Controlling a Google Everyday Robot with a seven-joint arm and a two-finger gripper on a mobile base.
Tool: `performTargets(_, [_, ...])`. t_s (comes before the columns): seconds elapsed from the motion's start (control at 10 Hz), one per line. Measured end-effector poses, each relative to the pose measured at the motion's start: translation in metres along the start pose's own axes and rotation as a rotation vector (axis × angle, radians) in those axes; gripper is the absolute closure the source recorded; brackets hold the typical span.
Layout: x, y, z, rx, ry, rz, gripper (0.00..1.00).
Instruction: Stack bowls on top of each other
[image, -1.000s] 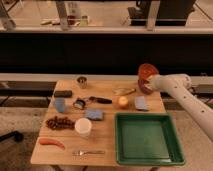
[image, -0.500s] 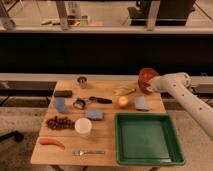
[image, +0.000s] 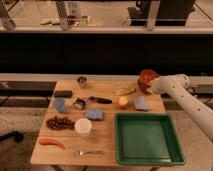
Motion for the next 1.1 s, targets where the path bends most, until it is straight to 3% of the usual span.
performTargets(0.8, [-0.014,-0.009,0.018,0.024,-0.015,0.003,0.98])
performTargets(1.1, [-0.012,-0.011,0.015,0.032,0.002,-0.005,0.98])
